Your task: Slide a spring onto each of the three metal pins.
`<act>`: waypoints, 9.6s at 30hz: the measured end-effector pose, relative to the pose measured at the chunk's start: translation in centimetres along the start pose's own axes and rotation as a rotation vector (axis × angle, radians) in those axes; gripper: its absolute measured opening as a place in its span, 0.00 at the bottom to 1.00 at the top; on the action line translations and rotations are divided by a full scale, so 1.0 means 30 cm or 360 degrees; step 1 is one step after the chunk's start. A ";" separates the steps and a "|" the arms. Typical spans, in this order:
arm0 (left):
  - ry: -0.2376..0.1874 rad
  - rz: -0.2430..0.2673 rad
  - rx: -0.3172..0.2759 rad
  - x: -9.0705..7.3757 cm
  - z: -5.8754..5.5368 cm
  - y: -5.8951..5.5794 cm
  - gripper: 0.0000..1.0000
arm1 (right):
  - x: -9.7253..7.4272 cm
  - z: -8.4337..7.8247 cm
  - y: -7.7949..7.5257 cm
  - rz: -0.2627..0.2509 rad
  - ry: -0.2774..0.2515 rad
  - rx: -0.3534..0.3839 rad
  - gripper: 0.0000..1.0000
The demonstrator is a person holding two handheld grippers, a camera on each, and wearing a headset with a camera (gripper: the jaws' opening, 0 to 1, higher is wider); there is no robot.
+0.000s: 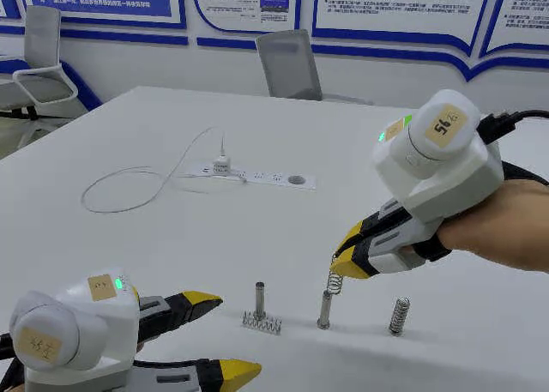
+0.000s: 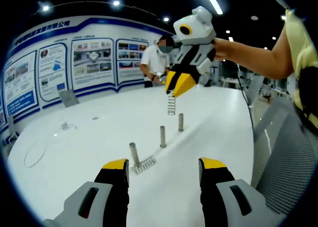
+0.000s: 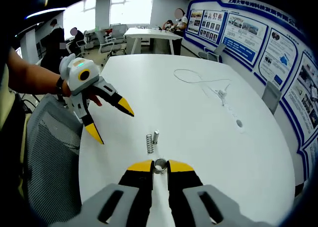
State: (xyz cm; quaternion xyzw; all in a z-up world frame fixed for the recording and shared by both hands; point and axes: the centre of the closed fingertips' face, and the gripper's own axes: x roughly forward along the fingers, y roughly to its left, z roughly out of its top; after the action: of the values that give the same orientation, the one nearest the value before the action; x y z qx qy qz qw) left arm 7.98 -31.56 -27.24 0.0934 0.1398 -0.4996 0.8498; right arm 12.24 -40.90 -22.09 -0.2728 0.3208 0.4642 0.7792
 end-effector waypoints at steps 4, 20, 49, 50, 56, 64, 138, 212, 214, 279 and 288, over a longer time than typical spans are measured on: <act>0.0003 0.0003 -0.0004 -0.001 -0.005 0.000 0.59 | 0.026 -0.014 -0.021 -0.0006 0.0009 0.0033 0.12; -0.0003 0.0016 -0.0016 -0.001 -0.007 0.004 0.62 | 0.094 -0.059 -0.053 -0.0004 0.0026 0.0128 0.12; 0.0004 0.0022 -0.0016 -0.005 -0.009 0.005 0.61 | 0.211 -0.145 -0.039 0.0025 0.0080 0.0198 0.12; 0.0003 0.0023 -0.0017 -0.006 -0.009 0.005 0.61 | 0.215 -0.146 -0.038 0.0025 0.0081 0.0198 0.12; 0.0006 0.0033 -0.0021 -0.015 -0.015 0.007 0.60 | 0.239 -0.169 -0.031 0.0027 0.0112 0.0198 0.12; 0.0006 0.0036 -0.0027 -0.019 -0.020 0.006 0.60 | 0.250 -0.183 -0.024 0.0030 0.0119 0.0214 0.12; 0.0045 0.0042 -0.0023 -0.037 -0.045 0.011 0.58 | 0.436 -0.124 0.140 0.0163 0.0204 0.0036 0.12; 0.0080 -0.0214 0.0181 0.024 -0.016 -0.127 0.11 | 0.120 0.139 0.395 0.0420 -0.0039 -0.0425 0.11; 0.0073 -0.0220 0.0181 0.025 -0.013 -0.130 0.11 | 0.120 0.148 0.400 0.0421 -0.0047 -0.0432 0.11; 0.0004 0.0014 -0.0026 -0.022 -0.034 -0.023 0.59 | 0.152 0.209 0.077 0.0097 -0.0222 -0.0160 0.11; -0.0002 0.0017 -0.0036 -0.024 -0.035 -0.021 0.60 | 0.205 0.203 0.047 0.0073 -0.0222 -0.0115 0.11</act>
State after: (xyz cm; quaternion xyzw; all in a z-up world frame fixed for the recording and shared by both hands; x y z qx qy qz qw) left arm 6.95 -30.95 -27.99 0.0843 0.1444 -0.4935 0.8535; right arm 14.71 -32.54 -22.98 -0.2602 0.2550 0.5110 0.7785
